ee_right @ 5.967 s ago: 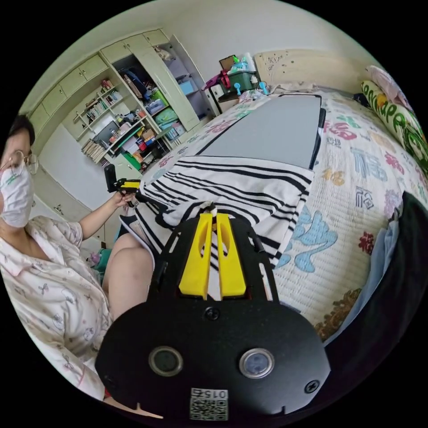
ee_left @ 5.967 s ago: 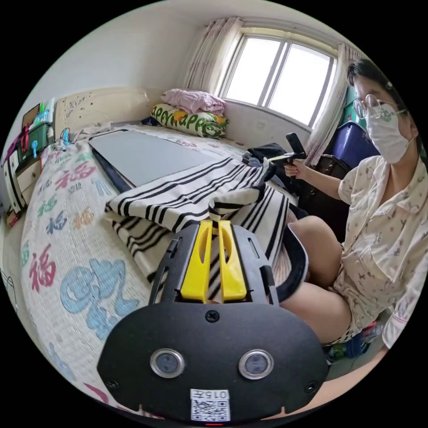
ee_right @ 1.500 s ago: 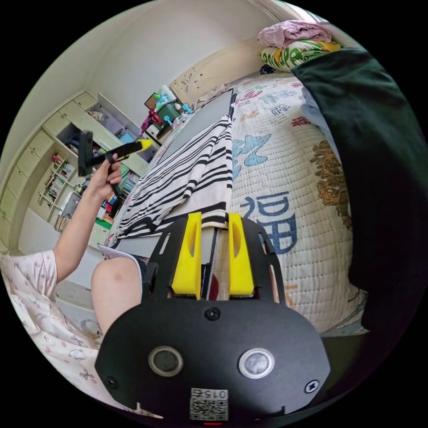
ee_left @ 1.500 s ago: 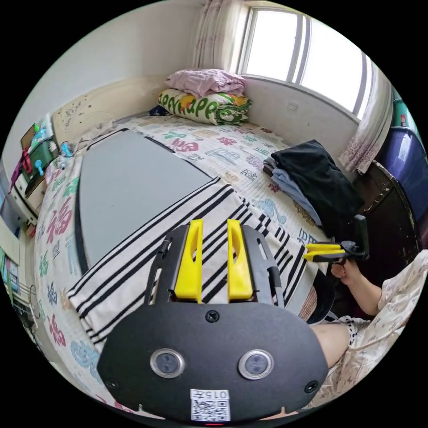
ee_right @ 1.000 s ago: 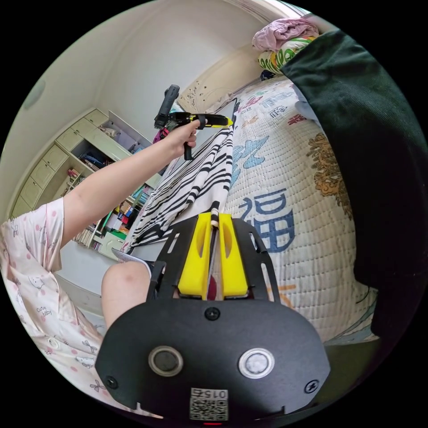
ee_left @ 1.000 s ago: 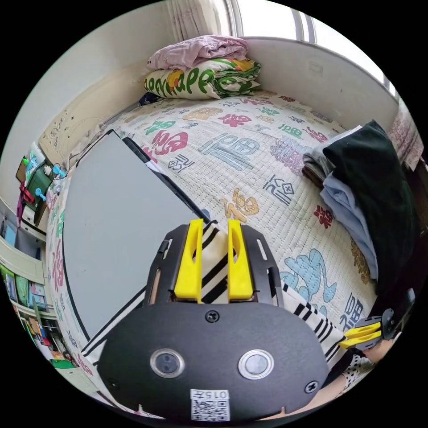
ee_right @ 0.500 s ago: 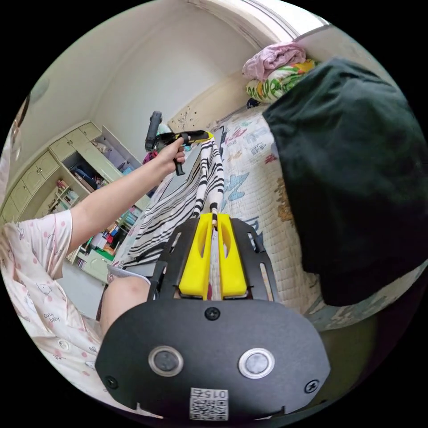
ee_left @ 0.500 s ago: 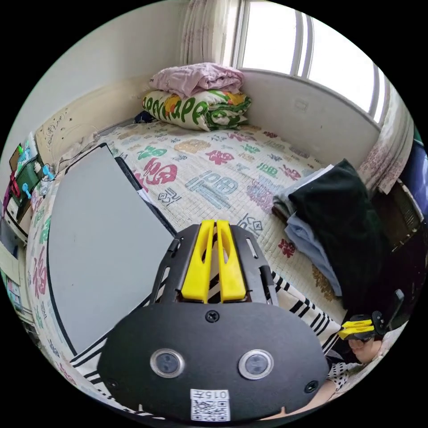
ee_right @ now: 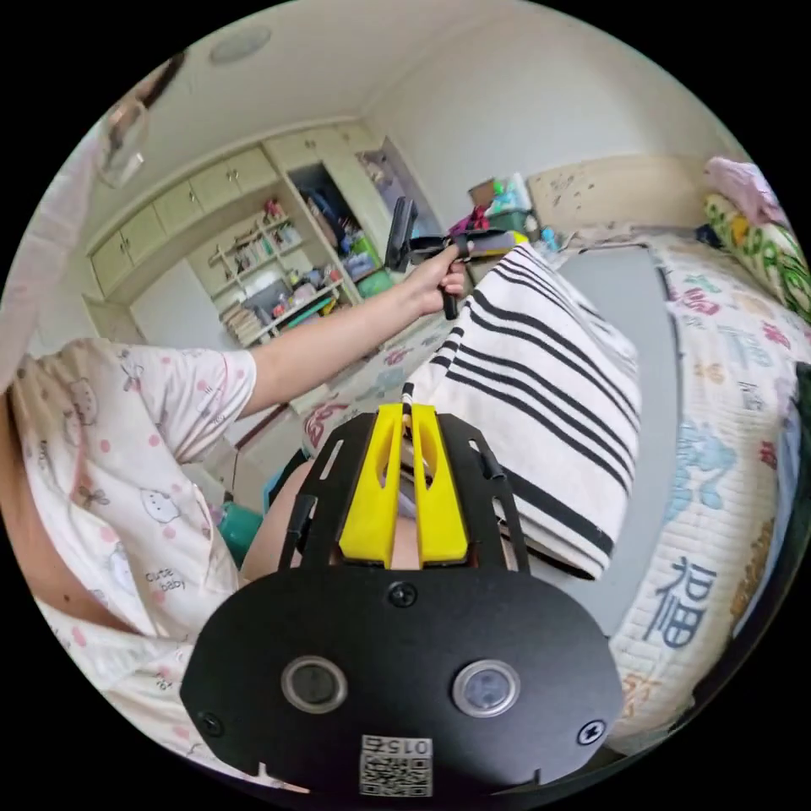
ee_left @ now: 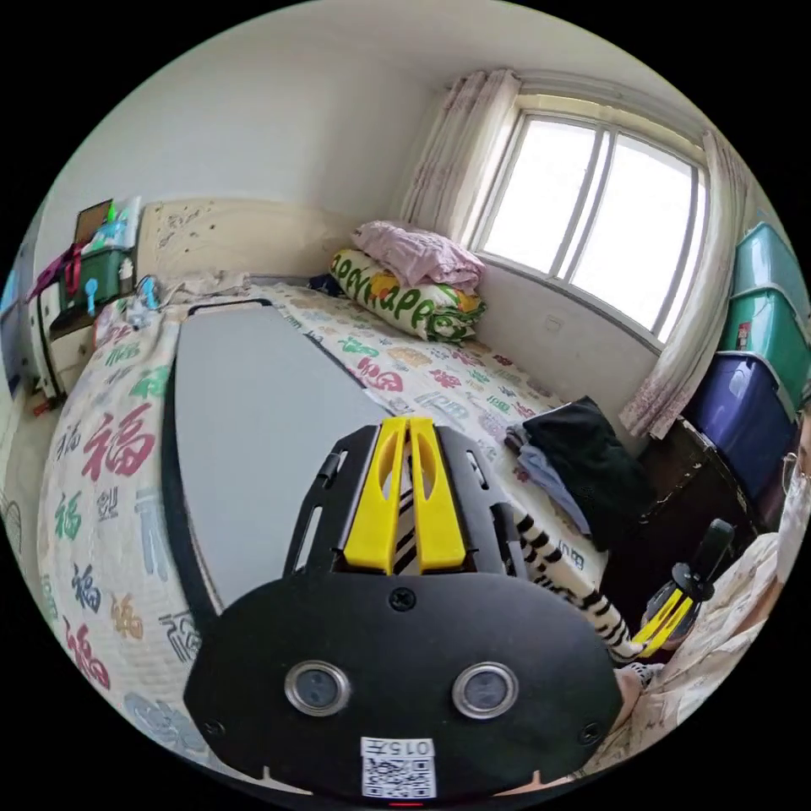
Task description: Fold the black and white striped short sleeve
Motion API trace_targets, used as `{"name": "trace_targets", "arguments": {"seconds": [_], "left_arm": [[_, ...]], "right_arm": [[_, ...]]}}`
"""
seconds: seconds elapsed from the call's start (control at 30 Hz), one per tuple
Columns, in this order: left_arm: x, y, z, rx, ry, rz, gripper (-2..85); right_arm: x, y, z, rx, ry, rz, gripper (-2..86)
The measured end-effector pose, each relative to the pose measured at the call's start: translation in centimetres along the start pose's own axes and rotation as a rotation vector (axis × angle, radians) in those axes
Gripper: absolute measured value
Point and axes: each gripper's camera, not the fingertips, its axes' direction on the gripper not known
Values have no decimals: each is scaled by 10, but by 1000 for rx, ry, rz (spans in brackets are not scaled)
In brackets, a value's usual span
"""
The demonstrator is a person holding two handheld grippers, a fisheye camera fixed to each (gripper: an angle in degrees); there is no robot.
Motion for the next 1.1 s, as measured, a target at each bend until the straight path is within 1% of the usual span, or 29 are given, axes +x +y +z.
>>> {"name": "trace_targets", "arguments": {"seconds": [0.1,0.2,0.27,0.33,0.37,0.4,0.43,0.5,0.53,0.6,0.67,0.7,0.77,0.8,0.9,1.03,1.1], "left_arm": [[-85,91,-4,-57,-99,-126,-7],[-113,133,-3,-50,-113,-150,-7],[-134,165,-1,-23,-72,-198,-7],[-144,185,6,-36,-96,-227,-6],[-149,197,9,-41,-162,-257,-5],[-152,203,11,-45,-182,-267,-4],[-159,215,13,-51,-171,-293,-2],[-171,243,15,-36,-52,-381,17],[-172,251,15,-30,-17,-397,27],[-172,272,22,-21,70,-447,75],[-162,285,41,-49,137,-429,103],[-158,287,47,-66,127,-421,103],[-144,290,75,-149,40,-395,94],[-141,291,80,-163,23,-388,89],[-104,286,88,-143,-19,-277,14],[-72,276,90,-134,-64,-210,0],[-58,275,102,-176,-133,-199,-1]], "right_arm": [[-21,16,67,-138,58,-98,6],[-26,32,115,-294,81,-166,6],[-18,46,136,-366,61,-170,6],[-5,65,158,-441,18,-163,6],[-1,70,165,-467,-4,-164,6],[4,78,179,-518,-29,-176,7],[8,86,192,-564,-30,-216,7],[14,93,209,-632,-25,-265,7],[15,98,218,-660,-22,-291,6],[16,109,232,-687,2,-331,7],[17,124,245,-701,26,-354,7],[20,135,254,-707,41,-356,7],[25,151,265,-717,57,-345,8],[28,161,270,-721,69,-342,8],[32,180,273,-726,89,-357,9],[44,191,281,-726,72,-363,12],[52,193,293,-721,61,-342,16]]}}
